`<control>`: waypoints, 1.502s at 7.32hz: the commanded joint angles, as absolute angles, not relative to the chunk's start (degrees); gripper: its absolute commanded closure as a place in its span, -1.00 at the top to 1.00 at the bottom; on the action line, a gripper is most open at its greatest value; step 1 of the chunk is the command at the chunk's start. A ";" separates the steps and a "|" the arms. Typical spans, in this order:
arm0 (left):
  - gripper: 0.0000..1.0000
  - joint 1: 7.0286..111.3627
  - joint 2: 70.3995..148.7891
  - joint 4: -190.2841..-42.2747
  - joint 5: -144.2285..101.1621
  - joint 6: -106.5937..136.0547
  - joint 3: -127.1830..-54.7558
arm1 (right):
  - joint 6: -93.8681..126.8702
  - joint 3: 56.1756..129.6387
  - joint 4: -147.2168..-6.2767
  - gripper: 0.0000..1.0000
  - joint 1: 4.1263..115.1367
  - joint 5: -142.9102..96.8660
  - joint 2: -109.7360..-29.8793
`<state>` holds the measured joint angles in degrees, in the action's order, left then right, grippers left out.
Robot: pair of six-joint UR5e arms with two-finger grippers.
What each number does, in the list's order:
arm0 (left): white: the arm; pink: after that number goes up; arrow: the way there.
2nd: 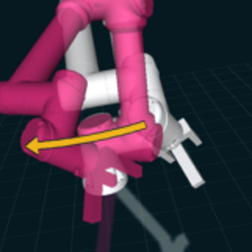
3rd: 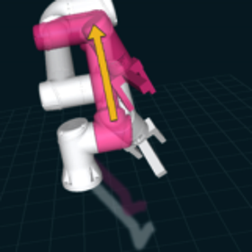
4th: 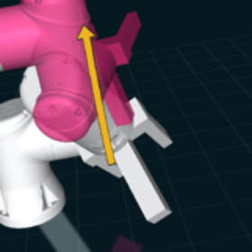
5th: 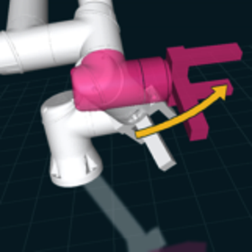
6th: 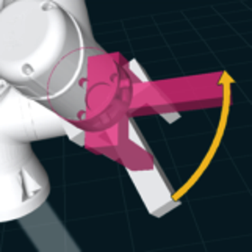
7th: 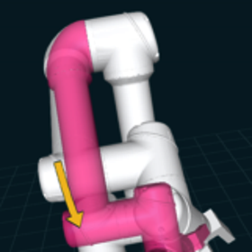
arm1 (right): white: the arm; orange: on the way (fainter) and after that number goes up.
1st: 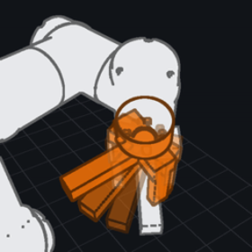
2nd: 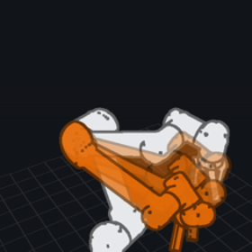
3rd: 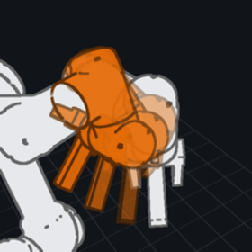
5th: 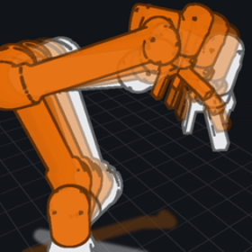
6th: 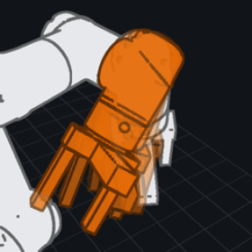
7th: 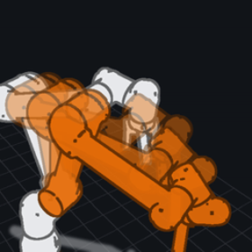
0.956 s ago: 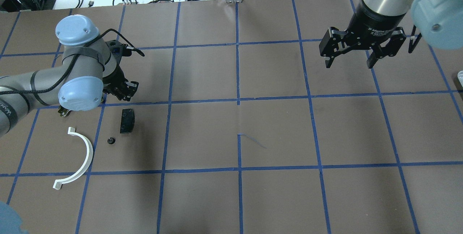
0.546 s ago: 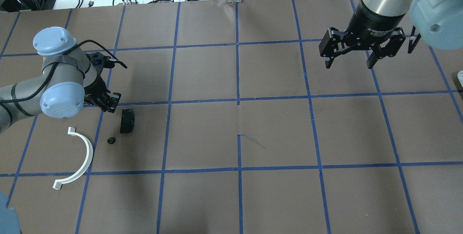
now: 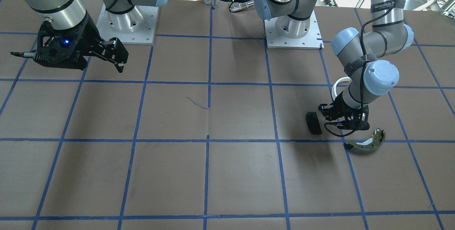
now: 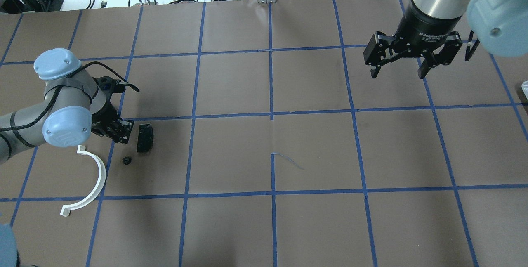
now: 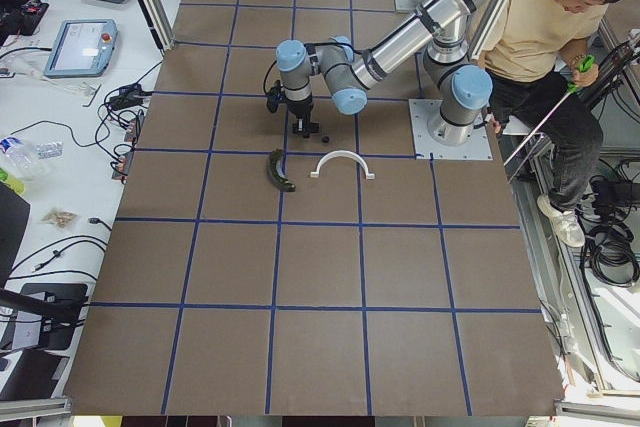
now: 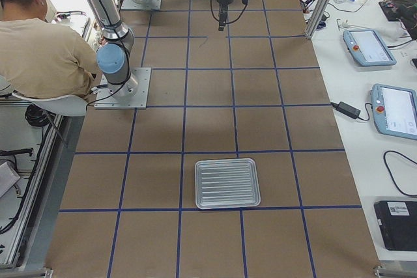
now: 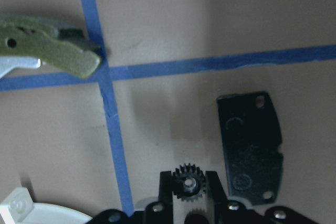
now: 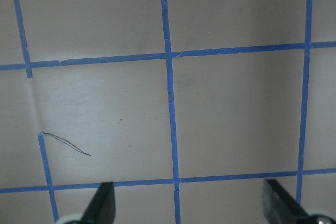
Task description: Place bearing gear from tray to pile
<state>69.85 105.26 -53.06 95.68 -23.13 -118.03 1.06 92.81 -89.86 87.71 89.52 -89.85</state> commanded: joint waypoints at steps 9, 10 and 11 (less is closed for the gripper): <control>1.00 69.61 105.56 -53.70 94.04 -23.29 -118.21 | 0.97 93.78 -90.09 1.00 87.71 89.38 -90.18; 1.00 70.04 104.51 -53.96 93.96 -23.20 -117.78 | 1.05 93.78 -90.09 1.00 87.71 88.78 -90.18; 1.00 70.48 102.94 -55.79 93.87 -23.12 -116.82 | 1.14 93.69 -90.09 1.00 87.71 88.86 -90.18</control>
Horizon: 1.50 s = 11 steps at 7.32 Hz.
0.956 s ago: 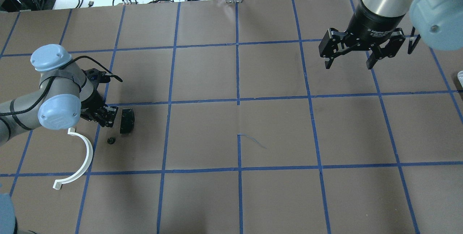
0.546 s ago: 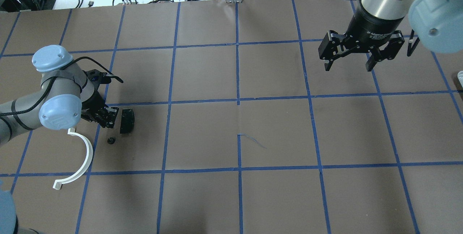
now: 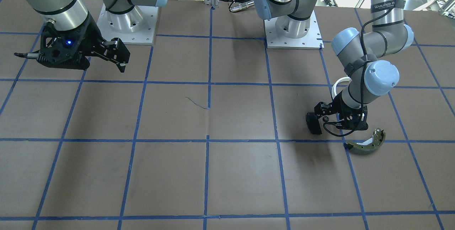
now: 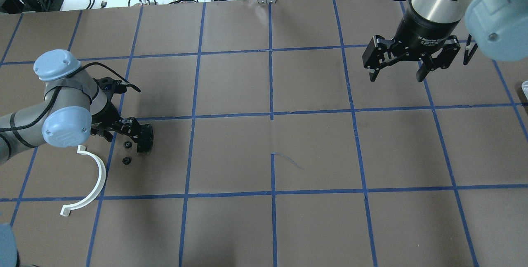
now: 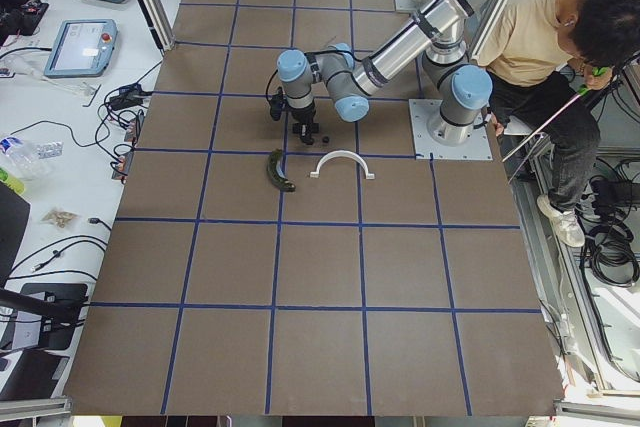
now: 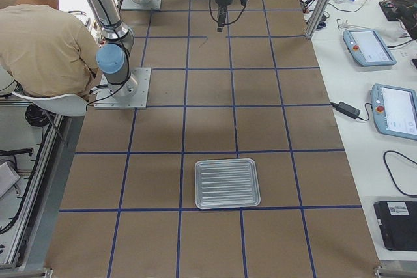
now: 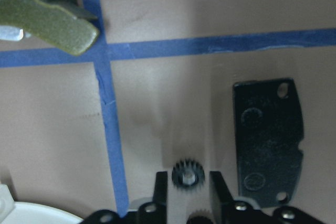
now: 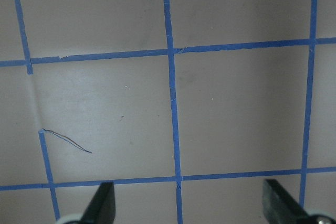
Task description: Place bearing gear from tray to pile
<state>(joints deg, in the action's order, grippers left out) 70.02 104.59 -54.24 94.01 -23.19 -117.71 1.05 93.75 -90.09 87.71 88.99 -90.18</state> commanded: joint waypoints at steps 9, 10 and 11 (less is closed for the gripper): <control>0.98 74.62 87.80 -96.77 90.35 -15.29 -92.28 | 1.05 93.52 -89.39 1.00 87.63 89.74 -92.20; 0.97 75.32 88.24 -96.68 90.26 -12.60 -91.76 | 1.05 93.52 -89.38 1.00 87.63 89.82 -92.11; 0.97 78.72 88.59 -96.07 90.26 -7.61 -91.41 | 1.05 93.52 -89.73 1.00 87.63 89.74 -92.11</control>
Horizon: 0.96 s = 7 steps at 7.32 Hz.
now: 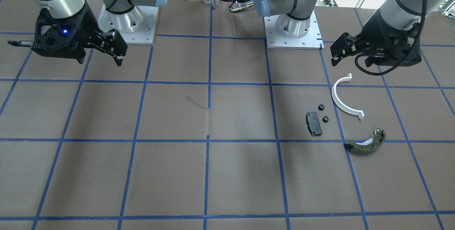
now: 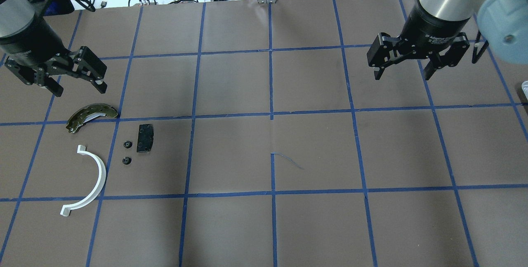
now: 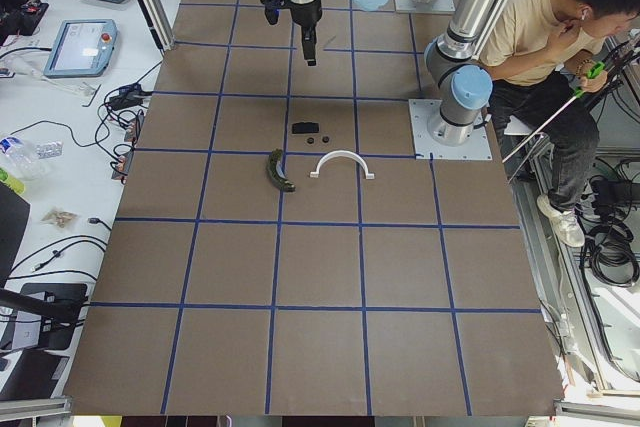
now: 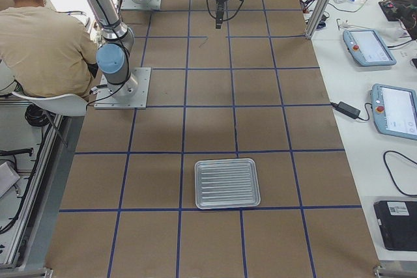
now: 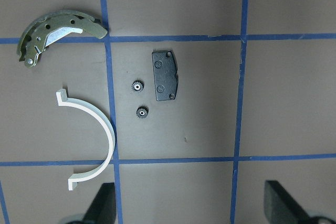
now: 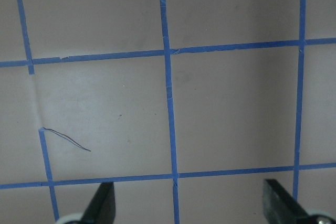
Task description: Place bearing gear from tray to pile
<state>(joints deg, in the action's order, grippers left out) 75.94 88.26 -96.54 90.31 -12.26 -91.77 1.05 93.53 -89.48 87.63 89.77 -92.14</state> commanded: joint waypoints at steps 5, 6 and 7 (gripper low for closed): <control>1.00 90.61 88.06 -91.14 90.09 -1.76 -92.02 | 1.14 93.52 -89.91 1.00 87.63 89.74 -92.11; 1.00 90.62 87.98 -91.06 90.00 -1.93 -92.02 | 1.06 93.43 -89.91 1.00 87.63 89.74 -92.11; 1.00 90.62 88.07 -91.05 90.00 -1.85 -92.02 | 1.05 93.51 -89.83 1.00 87.63 89.74 -92.11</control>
